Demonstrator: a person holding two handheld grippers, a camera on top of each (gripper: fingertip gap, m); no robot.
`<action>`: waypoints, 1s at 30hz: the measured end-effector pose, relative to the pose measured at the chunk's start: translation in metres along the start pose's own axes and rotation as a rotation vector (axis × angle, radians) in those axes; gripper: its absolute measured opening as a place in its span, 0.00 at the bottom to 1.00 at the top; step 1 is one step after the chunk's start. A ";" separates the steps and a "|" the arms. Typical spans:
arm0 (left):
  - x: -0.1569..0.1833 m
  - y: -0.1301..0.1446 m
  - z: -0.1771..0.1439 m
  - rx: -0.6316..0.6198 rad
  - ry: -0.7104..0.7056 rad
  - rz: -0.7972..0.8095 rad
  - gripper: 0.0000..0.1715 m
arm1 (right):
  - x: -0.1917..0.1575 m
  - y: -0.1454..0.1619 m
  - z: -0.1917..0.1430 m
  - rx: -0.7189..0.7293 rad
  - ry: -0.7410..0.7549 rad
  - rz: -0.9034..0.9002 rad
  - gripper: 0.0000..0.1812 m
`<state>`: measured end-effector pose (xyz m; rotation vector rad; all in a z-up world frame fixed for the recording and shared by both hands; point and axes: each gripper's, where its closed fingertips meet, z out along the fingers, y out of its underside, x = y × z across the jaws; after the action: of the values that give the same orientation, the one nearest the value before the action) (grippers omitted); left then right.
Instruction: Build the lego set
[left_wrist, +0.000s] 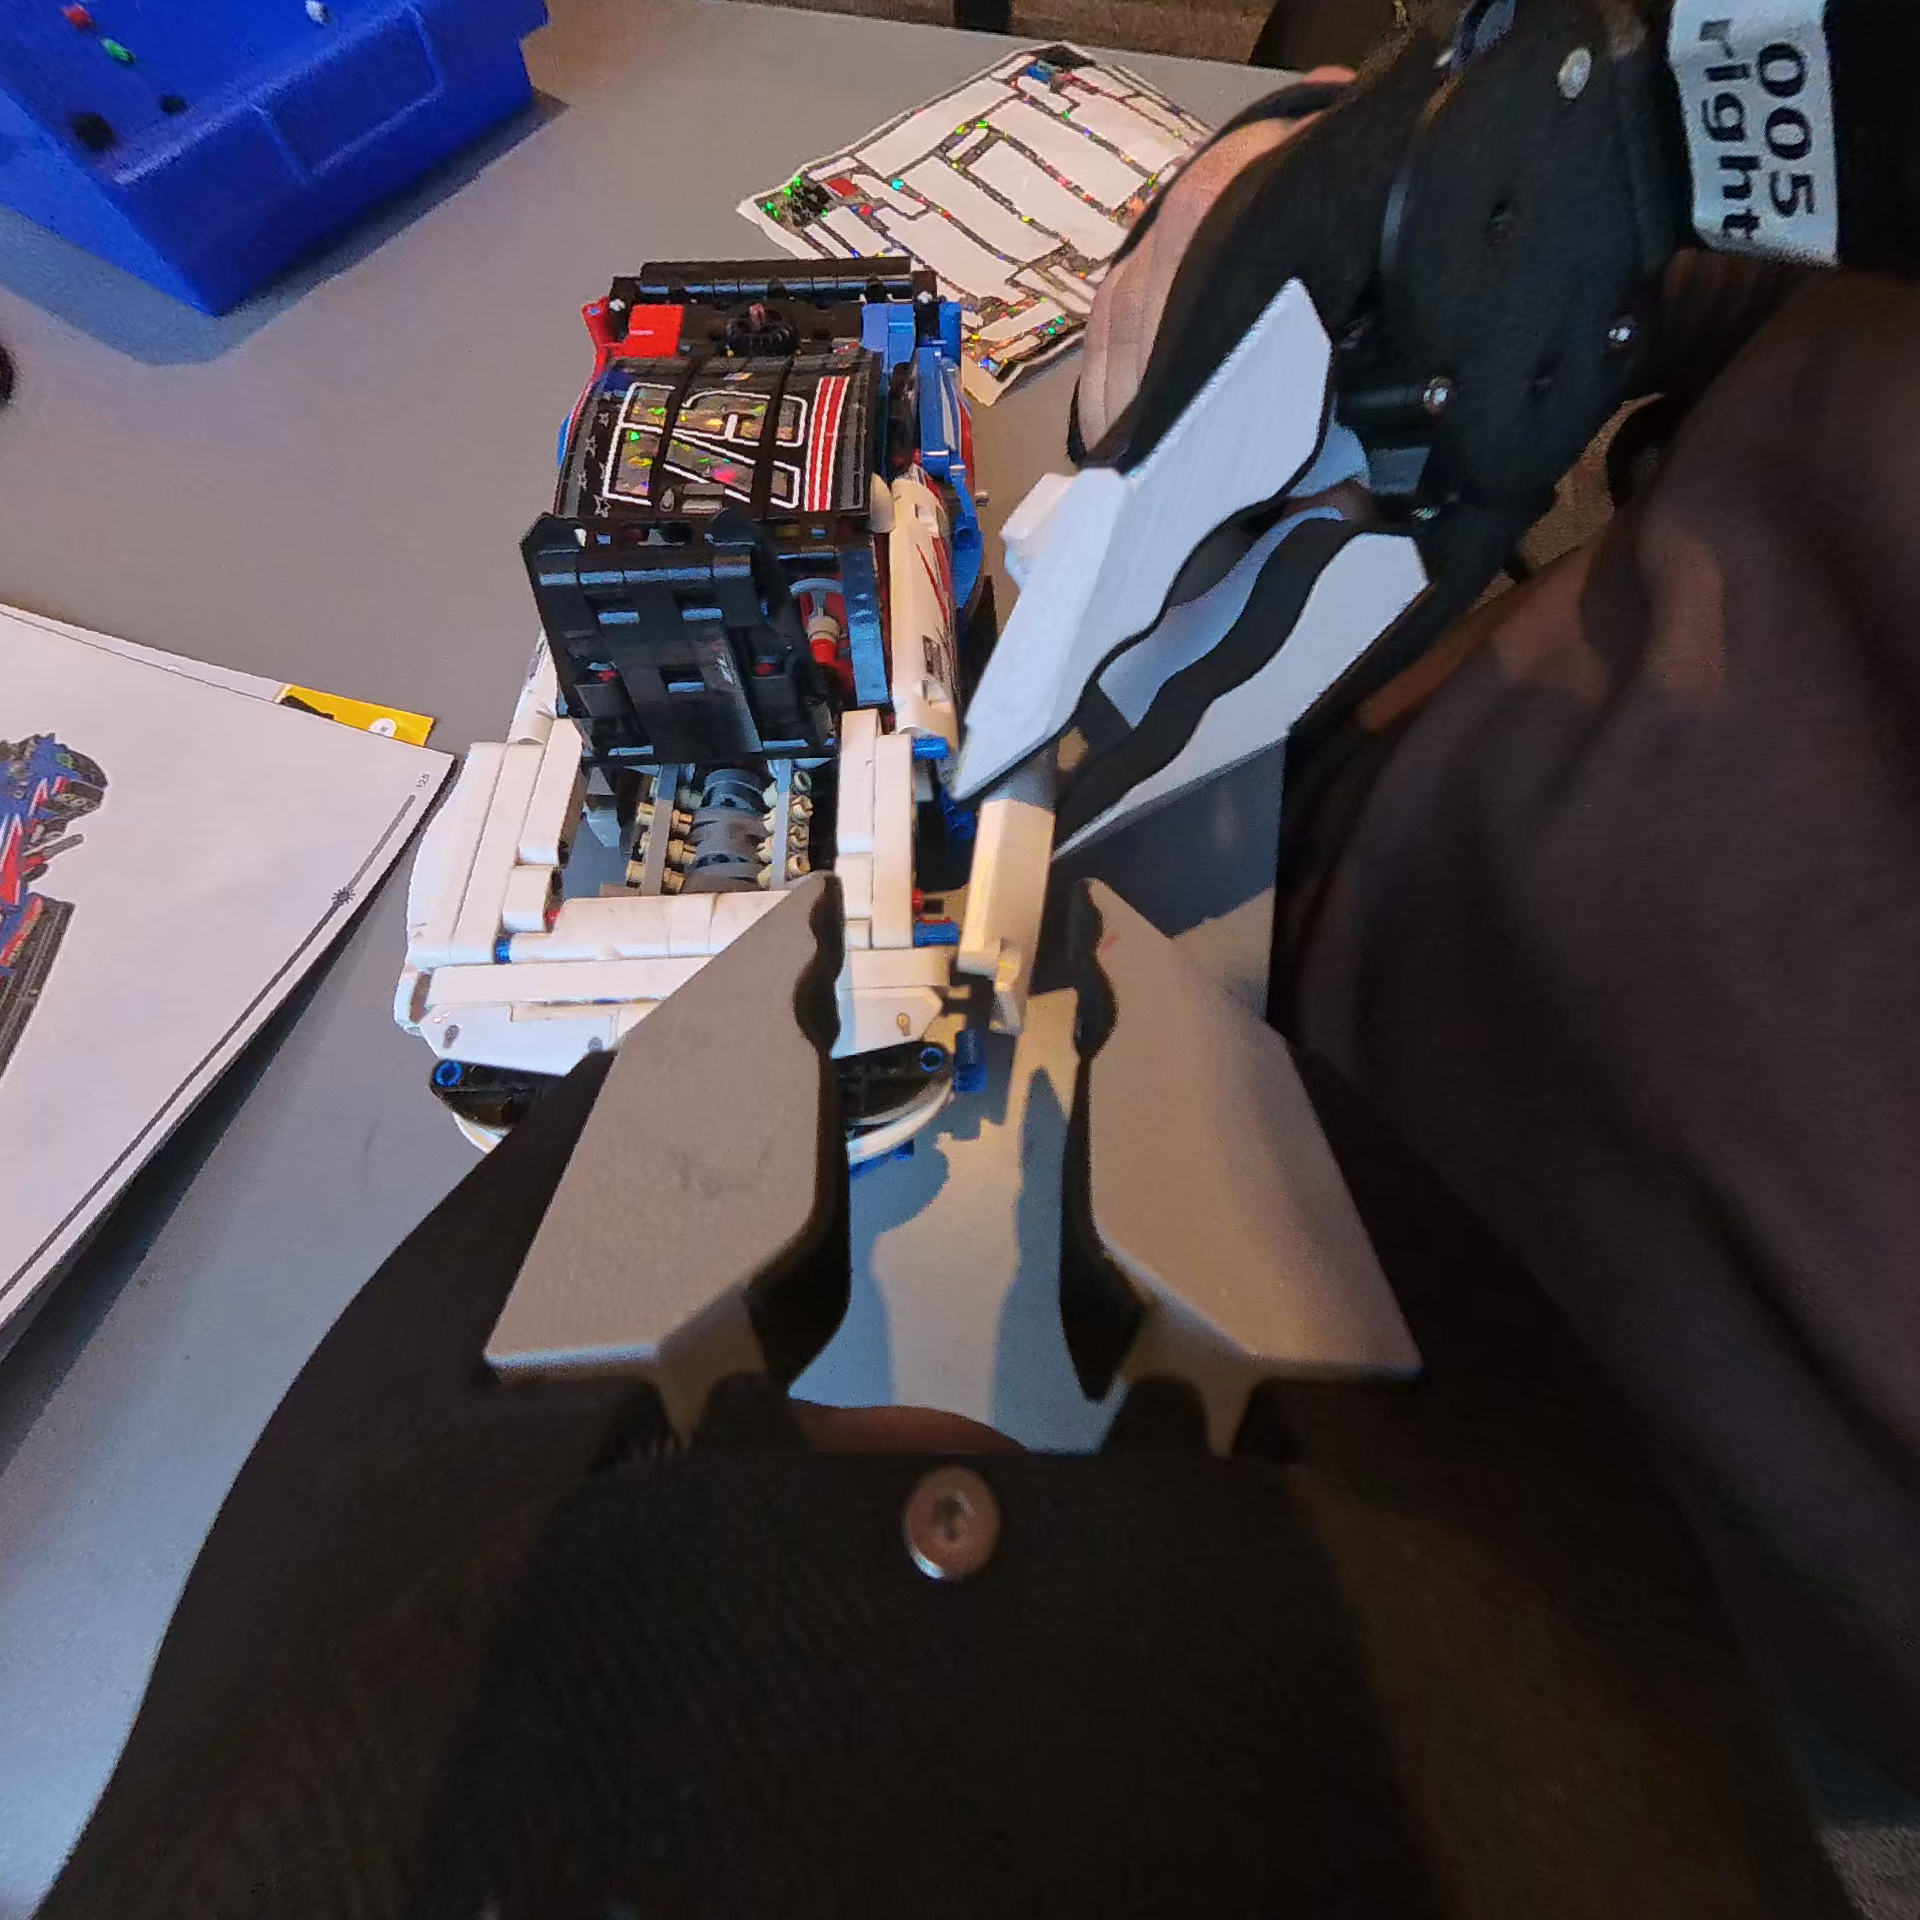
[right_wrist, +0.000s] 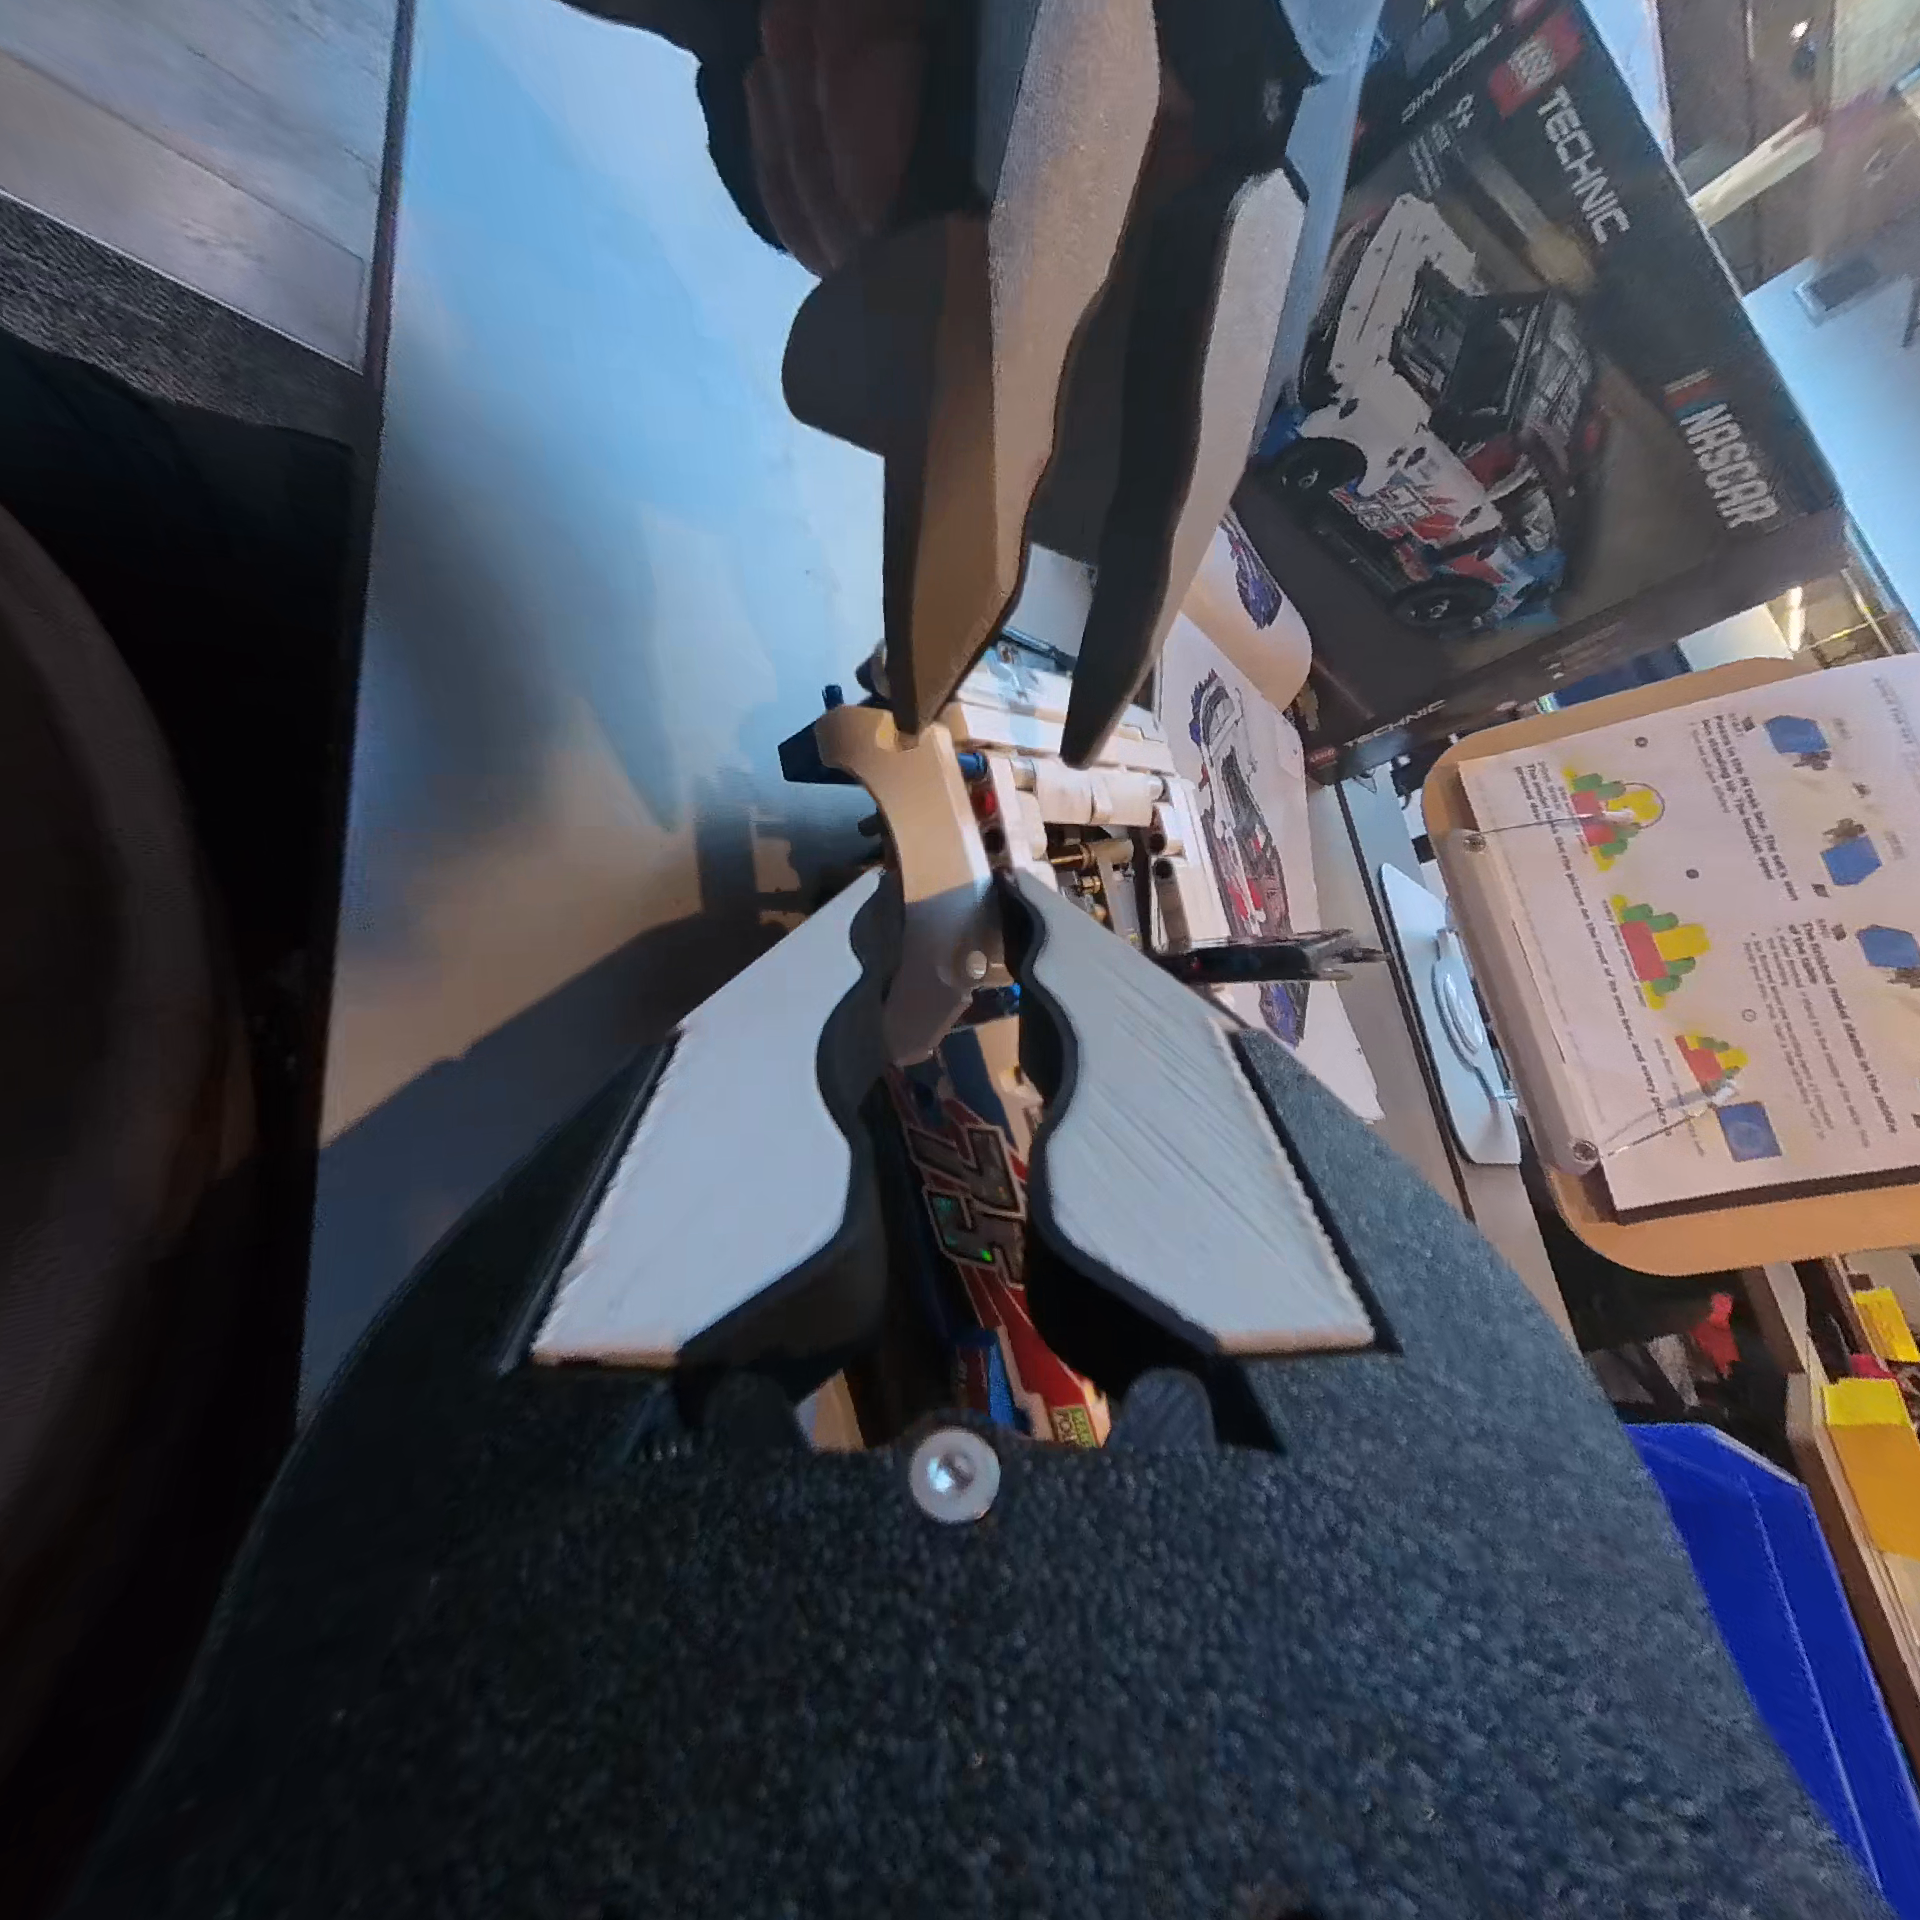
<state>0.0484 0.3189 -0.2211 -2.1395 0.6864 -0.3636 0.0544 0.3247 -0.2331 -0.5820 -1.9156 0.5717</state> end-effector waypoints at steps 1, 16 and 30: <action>-0.001 0.001 0.001 -0.006 0.003 -0.001 0.24 | -0.001 0.002 0.002 -0.009 -0.002 -0.001 0.10; -0.005 0.008 0.006 -0.039 0.012 0.022 0.21 | 0.001 0.012 0.005 -0.010 -0.016 0.070 0.12; -0.002 0.005 0.011 -0.085 0.047 0.052 0.20 | 0.002 0.013 0.004 -0.044 0.012 0.028 0.11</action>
<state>0.0504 0.3244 -0.2319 -2.1945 0.7951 -0.3633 0.0517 0.3354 -0.2415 -0.6402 -1.9152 0.5433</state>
